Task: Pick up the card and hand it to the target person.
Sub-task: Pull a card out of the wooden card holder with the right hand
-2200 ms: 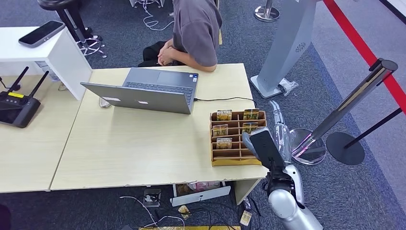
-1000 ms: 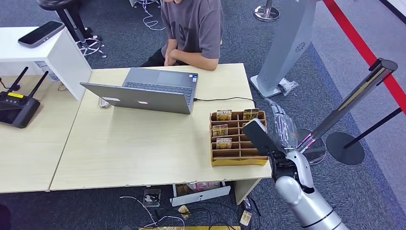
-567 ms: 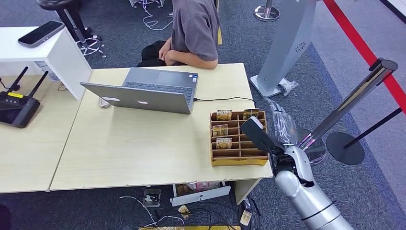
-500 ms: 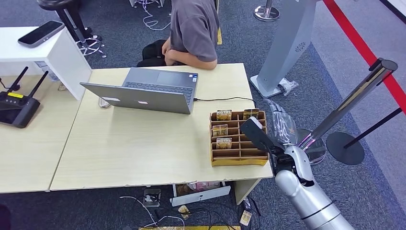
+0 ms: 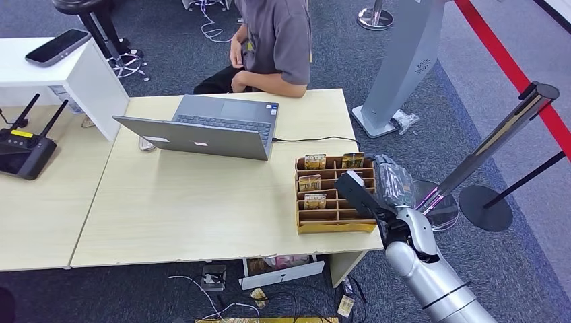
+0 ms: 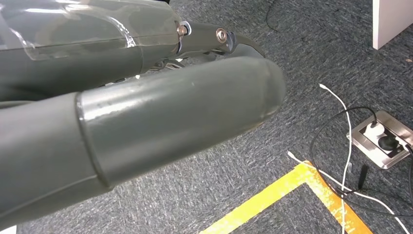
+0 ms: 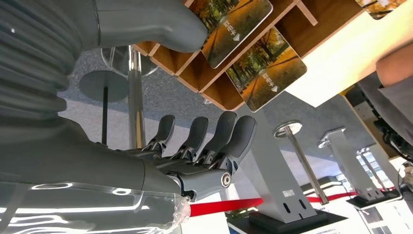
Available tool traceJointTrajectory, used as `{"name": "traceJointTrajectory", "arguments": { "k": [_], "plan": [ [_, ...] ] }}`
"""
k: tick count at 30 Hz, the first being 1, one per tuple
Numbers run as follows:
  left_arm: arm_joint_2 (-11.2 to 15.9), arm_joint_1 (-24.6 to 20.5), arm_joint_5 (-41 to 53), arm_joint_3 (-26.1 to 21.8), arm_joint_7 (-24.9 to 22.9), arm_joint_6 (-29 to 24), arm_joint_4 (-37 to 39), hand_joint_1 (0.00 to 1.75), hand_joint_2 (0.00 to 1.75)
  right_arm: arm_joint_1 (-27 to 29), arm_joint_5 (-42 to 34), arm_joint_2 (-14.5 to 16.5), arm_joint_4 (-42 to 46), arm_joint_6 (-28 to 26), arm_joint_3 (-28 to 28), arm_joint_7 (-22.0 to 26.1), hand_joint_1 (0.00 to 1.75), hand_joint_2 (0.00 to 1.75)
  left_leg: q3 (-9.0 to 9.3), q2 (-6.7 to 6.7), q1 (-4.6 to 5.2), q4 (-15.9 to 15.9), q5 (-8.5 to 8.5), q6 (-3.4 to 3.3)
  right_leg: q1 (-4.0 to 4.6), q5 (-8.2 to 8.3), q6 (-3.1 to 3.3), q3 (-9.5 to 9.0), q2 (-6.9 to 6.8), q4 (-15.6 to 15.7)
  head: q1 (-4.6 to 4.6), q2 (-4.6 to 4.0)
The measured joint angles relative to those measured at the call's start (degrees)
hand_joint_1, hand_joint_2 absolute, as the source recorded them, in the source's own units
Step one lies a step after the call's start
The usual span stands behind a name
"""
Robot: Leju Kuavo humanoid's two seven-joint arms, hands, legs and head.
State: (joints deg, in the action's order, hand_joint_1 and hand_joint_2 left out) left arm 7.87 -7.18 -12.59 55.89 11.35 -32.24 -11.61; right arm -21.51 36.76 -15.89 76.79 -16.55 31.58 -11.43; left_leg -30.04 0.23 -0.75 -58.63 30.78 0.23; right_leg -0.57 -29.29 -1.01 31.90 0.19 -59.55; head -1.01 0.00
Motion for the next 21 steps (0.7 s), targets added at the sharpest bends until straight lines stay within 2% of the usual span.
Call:
{"name": "traceJointTrajectory", "arguments": {
  "k": [7,14,21],
  "plan": [
    [0.0,0.0,0.0,0.0,0.01,0.03,0.0,0.0,0.0,-0.01,0.22,0.03,-0.57,0.62,0.26,0.1,0.6,1.75,0.0,0.0,0.0,0.0,0.0,0.0,0.0,0.0,0.0,0.0,0.0,0.0,0.0,0.0],
    [0.0,0.0,0.01,0.0,0.07,-0.04,0.0,0.0,0.0,-0.34,0.4,0.42,-0.8,1.14,1.04,0.29,0.71,1.75,0.0,0.0,0.0,0.0,0.0,0.0,0.0,0.0,0.0,0.0,0.0,0.0,0.0,0.0],
    [0.0,0.0,0.07,0.0,0.07,-0.08,0.0,0.0,0.0,-0.44,0.23,0.87,-1.04,1.7,1.74,0.58,0.74,1.75,0.0,0.0,0.0,0.0,0.0,0.0,0.0,0.0,0.0,0.0,0.0,0.0,0.0,0.0]
  ]
}}
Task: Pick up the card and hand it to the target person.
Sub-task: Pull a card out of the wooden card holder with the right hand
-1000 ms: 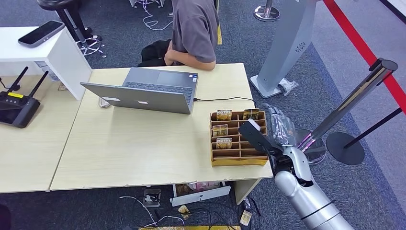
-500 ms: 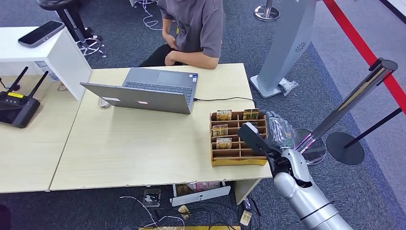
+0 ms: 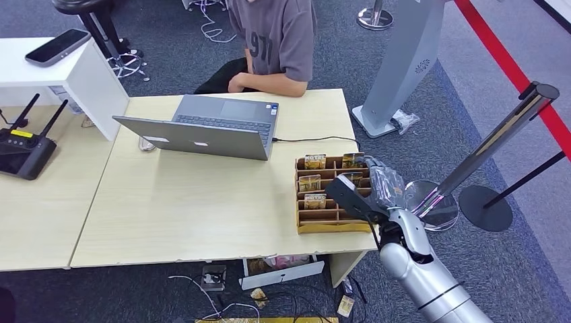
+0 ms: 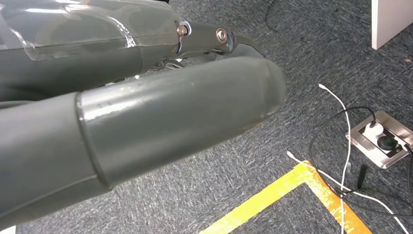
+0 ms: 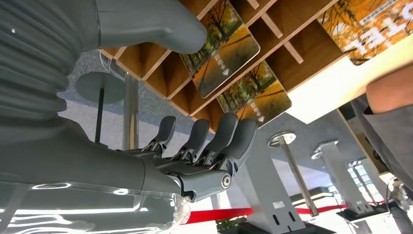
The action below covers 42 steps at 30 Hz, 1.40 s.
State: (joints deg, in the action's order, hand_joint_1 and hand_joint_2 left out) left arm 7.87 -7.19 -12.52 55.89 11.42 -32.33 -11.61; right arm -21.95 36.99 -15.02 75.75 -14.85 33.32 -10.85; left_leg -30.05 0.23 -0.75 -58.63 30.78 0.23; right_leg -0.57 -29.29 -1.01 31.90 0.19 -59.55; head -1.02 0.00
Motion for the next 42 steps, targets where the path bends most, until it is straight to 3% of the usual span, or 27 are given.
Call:
{"name": "traceJointTrajectory", "arguments": {
  "k": [11,17,20,42],
  "plan": [
    [0.0,0.0,0.16,0.01,-0.03,-0.03,0.0,0.0,0.0,0.0,-0.49,0.46,-0.8,0.45,0.9,0.33,0.82,1.75,0.0,0.0,0.0,0.0,0.0,0.0,0.0,0.0,0.0,0.0,0.0,0.0,0.0,0.0],
    [0.0,0.0,0.14,0.02,-0.06,0.07,0.0,0.0,0.0,0.02,-1.07,0.54,-1.01,0.92,0.96,0.33,1.18,1.75,0.0,0.0,0.0,0.0,0.0,0.0,0.0,0.0,0.0,0.0,0.0,0.0,0.0,0.0],
    [0.0,0.0,0.14,0.02,-0.07,0.08,0.0,0.0,0.0,0.03,-1.63,0.55,-1.04,1.16,0.98,0.38,1.27,1.75,0.0,0.0,0.0,0.0,0.0,0.0,0.0,0.0,0.0,0.0,0.0,0.0,0.0,0.0],
    [0.0,0.0,0.74,0.08,-0.42,0.04,0.0,0.0,0.0,0.02,-3.02,1.0,-1.28,1.1,0.97,0.66,1.31,1.75,0.02,0.0,0.0,0.0,0.0,0.0,0.0,0.0,0.0,0.0,0.01,0.0,0.0,0.0]
  ]
}}
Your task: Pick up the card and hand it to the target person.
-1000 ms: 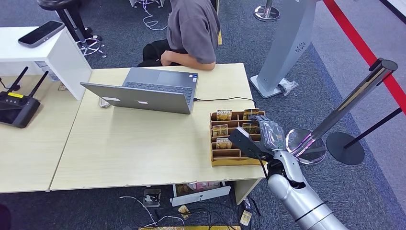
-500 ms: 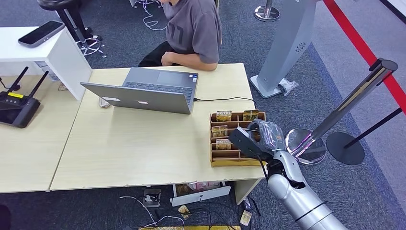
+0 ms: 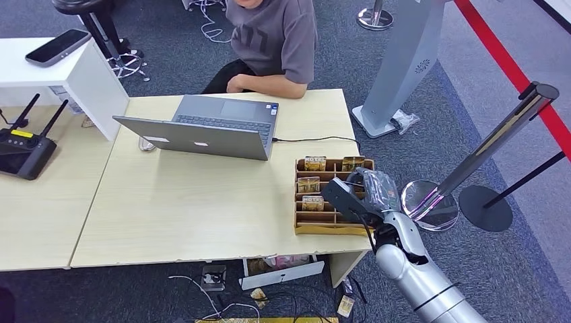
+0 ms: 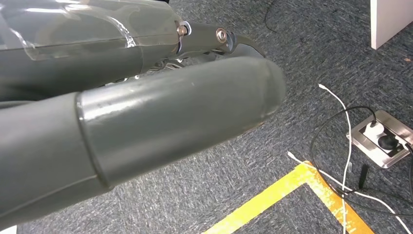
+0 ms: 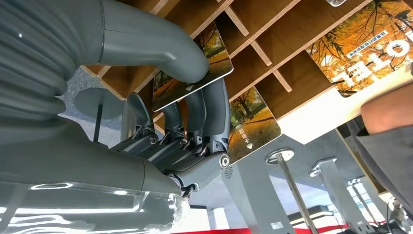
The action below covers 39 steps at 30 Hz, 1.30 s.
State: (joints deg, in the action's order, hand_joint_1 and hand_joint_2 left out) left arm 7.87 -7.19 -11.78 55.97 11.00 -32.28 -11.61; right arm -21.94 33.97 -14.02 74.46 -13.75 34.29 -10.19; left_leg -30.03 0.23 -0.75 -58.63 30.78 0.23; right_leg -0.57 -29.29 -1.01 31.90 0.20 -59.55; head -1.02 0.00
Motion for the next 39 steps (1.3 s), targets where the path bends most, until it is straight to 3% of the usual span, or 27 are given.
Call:
{"name": "traceJointTrajectory", "arguments": {
  "k": [15,27,39],
  "plan": [
    [0.05,0.0,0.22,0.05,-0.05,-0.05,0.0,0.0,0.0,-0.12,0.98,-0.04,0.46,-0.46,-0.01,0.13,1.41,1.75,0.0,0.0,0.0,-0.01,0.0,0.0,0.0,0.0,0.0,0.0,0.0,0.0,0.01,0.0],
    [0.48,0.02,0.55,0.05,-0.55,-1.51,0.0,0.0,0.0,-2.85,7.36,-2.43,11.15,1.61,-0.42,-3.23,1.45,1.75,0.01,-0.01,0.0,-0.01,0.0,0.0,0.0,0.01,0.0,0.0,0.01,0.0,-0.01,0.0],
    [0.38,0.02,1.47,0.17,-1.02,-0.64,-0.01,0.0,0.0,-7.14,8.21,-2.69,16.26,0.75,-1.25,-2.68,1.48,1.75,-0.01,-0.01,0.0,-0.01,0.0,0.0,0.0,0.01,0.0,-0.01,0.0,0.0,0.0,0.0]
  ]
}}
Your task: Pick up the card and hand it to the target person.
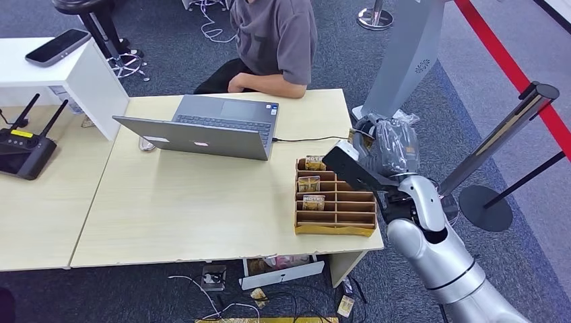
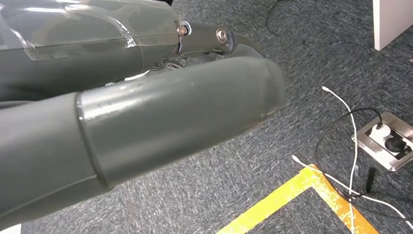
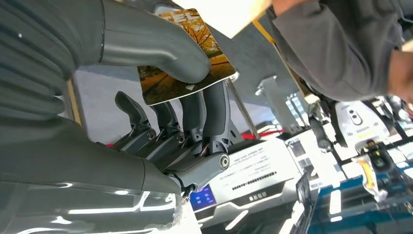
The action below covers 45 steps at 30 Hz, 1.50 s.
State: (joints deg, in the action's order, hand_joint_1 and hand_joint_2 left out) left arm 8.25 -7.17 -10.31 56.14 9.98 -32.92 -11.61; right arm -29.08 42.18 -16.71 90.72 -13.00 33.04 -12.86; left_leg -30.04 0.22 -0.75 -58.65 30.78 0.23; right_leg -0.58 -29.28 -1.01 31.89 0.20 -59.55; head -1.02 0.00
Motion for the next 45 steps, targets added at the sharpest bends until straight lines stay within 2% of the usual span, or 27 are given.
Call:
{"name": "traceJointTrajectory", "arguments": {
  "k": [5,9,20,28,39,42,43,45],
  "plan": [
    [-0.06,-0.01,0.47,0.04,0.27,0.03,0.0,0.0,0.0,-3.01,-0.61,0.51,-0.64,-0.48,-0.05,1.24,1.47,1.75,-0.01,0.0,0.0,0.0,0.0,0.0,0.0,0.0,0.0,0.0,0.0,0.0,0.0,0.0],
    [-0.21,-0.04,1.25,0.08,0.25,0.14,-0.02,0.0,0.0,-6.15,-0.73,1.44,-4.4,-2.24,0.11,3.22,1.46,1.75,-0.03,0.01,0.0,0.0,0.0,0.0,0.0,0.0,0.0,0.0,0.0,0.0,-0.01,0.0],
    [-0.55,-0.12,2.91,1.21,0.05,0.12,-0.02,0.0,0.0,-13.8,-0.43,6.19,-24.85,-5.05,1.61,8.37,1.47,1.75,-0.05,0.05,0.0,0.0,0.0,0.0,0.0,0.0,0.0,0.01,-0.02,-0.01,0.0,0.0],
    [-0.73,-0.13,3.12,1.51,0.18,0.1,-0.02,0.0,0.0,-16.11,-1.13,9.01,-36.33,-6.37,2.44,10.28,1.46,1.75,-0.06,0.07,0.0,0.0,0.0,0.0,0.0,0.0,0.0,0.03,-0.02,-0.01,0.0,0.0],
    [-0.82,-0.12,3.29,1.57,0.27,-0.2,-0.02,0.0,0.0,-17.29,-2.2,10.84,-42.35,-8.38,2.85,11.27,1.45,1.75,-0.05,0.07,0.0,-0.01,0.0,0.0,0.0,0.0,0.0,0.03,-0.02,-0.01,-0.01,0.0],
    [-0.82,-0.12,3.33,1.63,0.27,-0.23,-0.02,0.0,0.0,-17.53,-2.45,11.0,-42.93,-8.59,2.84,11.33,1.34,1.75,-0.04,0.07,0.0,-0.01,0.0,0.0,0.0,0.0,0.0,0.03,-0.02,-0.01,0.0,0.0],
    [-0.82,-0.12,3.34,1.68,0.28,-0.24,-0.02,0.0,0.0,-17.56,-2.69,11.05,-43.11,-8.63,2.84,11.36,1.07,1.75,-0.04,0.06,0.0,-0.01,0.0,0.0,0.0,0.0,0.0,0.03,-0.02,-0.01,-0.01,0.0],
    [-0.83,-0.12,3.26,1.78,0.39,-0.25,-0.02,0.0,0.0,-17.59,-3.46,11.14,-43.45,-8.88,2.8,11.56,0.41,1.75,-0.03,0.06,0.0,-0.01,0.0,0.0,0.0,0.0,0.0,0.03,-0.01,-0.01,0.0,0.0]
  ]
}}
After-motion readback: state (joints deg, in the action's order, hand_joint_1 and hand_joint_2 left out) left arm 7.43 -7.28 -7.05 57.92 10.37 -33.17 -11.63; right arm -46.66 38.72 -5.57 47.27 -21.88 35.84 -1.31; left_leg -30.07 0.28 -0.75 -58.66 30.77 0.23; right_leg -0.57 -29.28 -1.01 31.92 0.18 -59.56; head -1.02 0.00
